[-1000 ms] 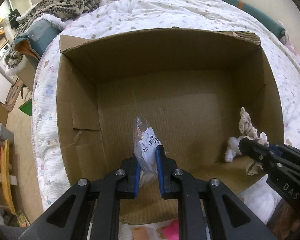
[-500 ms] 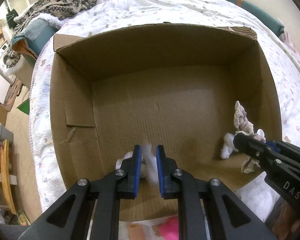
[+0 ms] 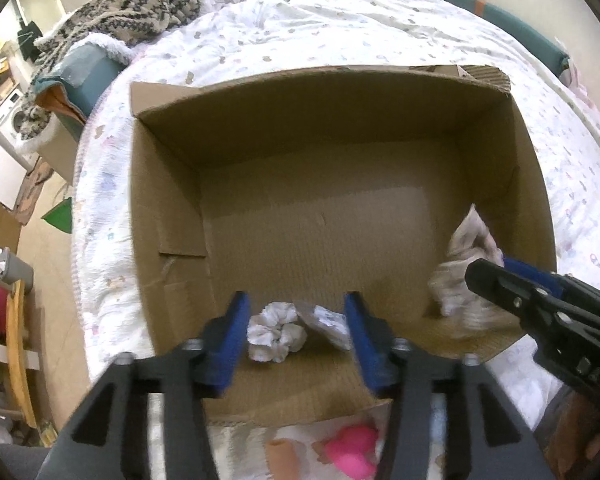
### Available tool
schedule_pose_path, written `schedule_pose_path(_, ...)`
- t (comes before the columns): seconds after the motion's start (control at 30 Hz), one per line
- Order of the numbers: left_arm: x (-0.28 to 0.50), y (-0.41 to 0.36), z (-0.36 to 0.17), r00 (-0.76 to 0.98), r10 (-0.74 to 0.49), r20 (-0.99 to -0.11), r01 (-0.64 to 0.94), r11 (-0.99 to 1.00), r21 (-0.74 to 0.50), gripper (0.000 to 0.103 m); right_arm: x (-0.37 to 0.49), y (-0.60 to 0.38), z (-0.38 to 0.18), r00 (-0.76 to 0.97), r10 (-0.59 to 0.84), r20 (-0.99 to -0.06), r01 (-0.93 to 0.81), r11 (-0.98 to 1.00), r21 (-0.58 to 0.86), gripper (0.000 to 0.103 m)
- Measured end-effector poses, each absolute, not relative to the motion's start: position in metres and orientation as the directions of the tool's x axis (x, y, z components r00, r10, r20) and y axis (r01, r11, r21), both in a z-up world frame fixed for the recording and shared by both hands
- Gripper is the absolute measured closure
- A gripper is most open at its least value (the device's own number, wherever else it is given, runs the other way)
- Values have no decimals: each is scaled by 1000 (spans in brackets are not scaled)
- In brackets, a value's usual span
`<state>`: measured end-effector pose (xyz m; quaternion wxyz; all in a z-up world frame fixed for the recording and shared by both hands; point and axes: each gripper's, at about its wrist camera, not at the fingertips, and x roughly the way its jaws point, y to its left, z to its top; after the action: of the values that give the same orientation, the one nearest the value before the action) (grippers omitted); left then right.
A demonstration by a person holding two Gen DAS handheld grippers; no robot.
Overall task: Organize soft objects
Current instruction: 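Carry both items into the box and open both tools to release them, then withdraw both open tools from the box toward the remaining items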
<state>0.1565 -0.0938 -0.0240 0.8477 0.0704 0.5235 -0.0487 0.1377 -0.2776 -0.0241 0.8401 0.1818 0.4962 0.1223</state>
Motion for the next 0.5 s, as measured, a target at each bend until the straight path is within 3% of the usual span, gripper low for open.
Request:
schedule_pose_path(0.03, 156, -93, -22, 453, -9, -891, 152, 986, 67, 45, 137, -279, -22, 489, 383, -783, -18, 902, 431, 32)
schedule_pose_path(0.5, 150, -82, -1, 470, -7, -882, 122, 991, 57, 44, 123, -289, -13, 525, 329, -785, 5, 921, 390, 31)
